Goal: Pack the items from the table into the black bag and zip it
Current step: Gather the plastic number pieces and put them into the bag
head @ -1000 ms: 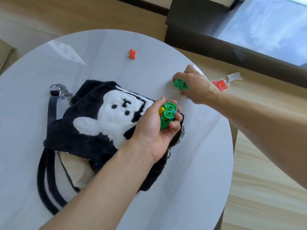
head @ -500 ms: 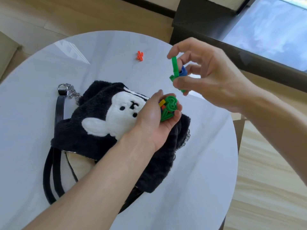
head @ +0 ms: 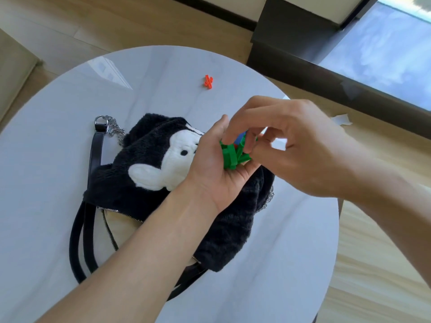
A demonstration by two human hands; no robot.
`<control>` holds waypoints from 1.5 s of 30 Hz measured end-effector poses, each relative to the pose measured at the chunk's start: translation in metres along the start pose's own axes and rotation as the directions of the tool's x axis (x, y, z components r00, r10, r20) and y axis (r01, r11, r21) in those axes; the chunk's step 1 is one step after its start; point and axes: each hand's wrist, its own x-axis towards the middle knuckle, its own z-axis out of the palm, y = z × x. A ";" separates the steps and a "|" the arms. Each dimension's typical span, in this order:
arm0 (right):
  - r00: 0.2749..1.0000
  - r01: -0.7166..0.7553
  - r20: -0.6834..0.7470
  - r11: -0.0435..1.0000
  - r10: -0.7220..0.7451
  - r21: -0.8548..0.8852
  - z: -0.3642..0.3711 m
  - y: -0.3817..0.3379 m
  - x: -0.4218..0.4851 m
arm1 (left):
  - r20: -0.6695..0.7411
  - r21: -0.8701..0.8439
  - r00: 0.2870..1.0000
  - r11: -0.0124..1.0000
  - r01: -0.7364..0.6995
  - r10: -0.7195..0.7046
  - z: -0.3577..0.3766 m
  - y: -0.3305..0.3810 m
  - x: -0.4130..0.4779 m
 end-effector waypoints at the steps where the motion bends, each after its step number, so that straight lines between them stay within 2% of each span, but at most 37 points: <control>1: 1.000 0.009 -0.007 0.998 -0.008 0.055 -0.001 -0.001 -0.001 | -0.009 0.007 1.000 1.000 0.001 -0.001 0.000 0.001 -0.001; 7: 0.998 0.041 -0.052 0.954 -0.027 0.296 -0.002 -0.006 0.010 | 0.046 -0.058 0.997 0.997 0.057 -0.055 -0.005 0.012 -0.005; 9: 0.979 0.074 -0.203 0.907 0.012 0.415 0.001 -0.001 0.025 | 0.038 -0.101 0.997 0.992 0.074 -0.070 -0.008 0.020 -0.008; 11: 0.914 0.018 -0.370 0.893 0.168 0.450 0.009 0.015 0.052 | 0.013 -0.114 0.999 0.992 0.047 -0.046 -0.014 0.029 -0.011; 13: 0.840 -0.183 -0.441 0.929 0.318 0.321 0.019 0.043 0.088 | -0.017 -0.089 1.000 0.996 0.010 -0.011 -0.019 0.036 -0.013; 14: 0.833 -0.288 -0.423 0.933 0.356 0.217 0.025 0.057 0.109 | -0.020 -0.074 1.000 0.997 -0.007 0.006 -0.023 0.042 -0.015; 16: 0.881 -0.397 -0.296 0.917 0.370 -0.035 0.039 0.084 0.148 | -0.026 -0.053 0.999 0.998 -0.038 0.037 -0.031 0.053 -0.017; 18: 0.925 -0.381 -0.126 0.876 0.360 -0.297 0.055 0.107 0.181 | -0.040 -0.036 0.997 0.997 -0.064 0.063 -0.041 0.062 -0.021; 20: 0.937 -0.336 -0.076 0.817 0.342 -0.468 0.069 0.123 0.206 | -0.044 -0.009 0.995 0.996 -0.086 0.086 -0.050 0.070 -0.025; 22: 0.945 -0.324 -0.143 0.787 0.294 -0.525 0.080 0.132 0.219 | -0.048 0.021 0.993 0.994 -0.105 0.106 -0.059 0.077 -0.030; 24: 0.951 -0.302 -0.217 0.801 0.218 -0.517 0.090 0.135 0.220 | -0.057 0.061 0.990 0.990 -0.127 0.131 -0.067 0.083 -0.036; 26: 0.956 -0.282 -0.224 0.800 0.189 -0.530 0.096 0.135 0.214 | -0.076 0.094 0.986 0.985 -0.144 0.151 -0.073 0.087 -0.041; 28: 0.945 -0.311 -0.234 0.844 0.228 -0.436 0.096 0.126 0.204 | -0.098 0.110 0.982 0.982 -0.152 0.163 -0.077 0.092 -0.046; 30: 0.902 -0.355 -0.322 0.918 0.287 -0.176 0.090 0.099 0.191 | -0.119 0.131 0.978 0.979 -0.153 0.169 -0.078 0.095 -0.050; 32: 0.884 -0.206 -0.398 0.969 0.244 0.137 0.082 0.050 0.171 | -0.142 0.153 0.973 0.976 -0.158 0.180 -0.078 0.098 -0.056; 34: 0.905 0.034 -0.413 0.950 0.103 0.310 0.075 -0.008 0.141 | -0.157 0.173 0.970 0.972 -0.159 0.187 -0.076 0.099 -0.062; 35: 0.920 0.111 -0.391 0.939 0.027 0.326 0.074 -0.032 0.124 | -0.160 0.182 0.969 0.970 -0.159 0.189 -0.075 0.099 -0.065; 37: 0.951 0.157 -0.303 0.943 -0.064 0.295 0.078 -0.068 0.095 | -0.152 0.211 0.970 0.965 -0.154 0.188 -0.072 0.099 -0.072; 40: 0.975 0.104 -0.213 0.976 -0.063 0.190 0.089 -0.088 0.069 | -0.137 0.262 0.976 0.956 -0.128 0.169 -0.069 0.096 -0.084; 45: 0.972 0.100 -0.223 0.990 -0.074 0.104 0.101 -0.094 0.054 | -0.108 0.246 0.980 0.960 -0.138 0.168 -0.076 0.088 -0.104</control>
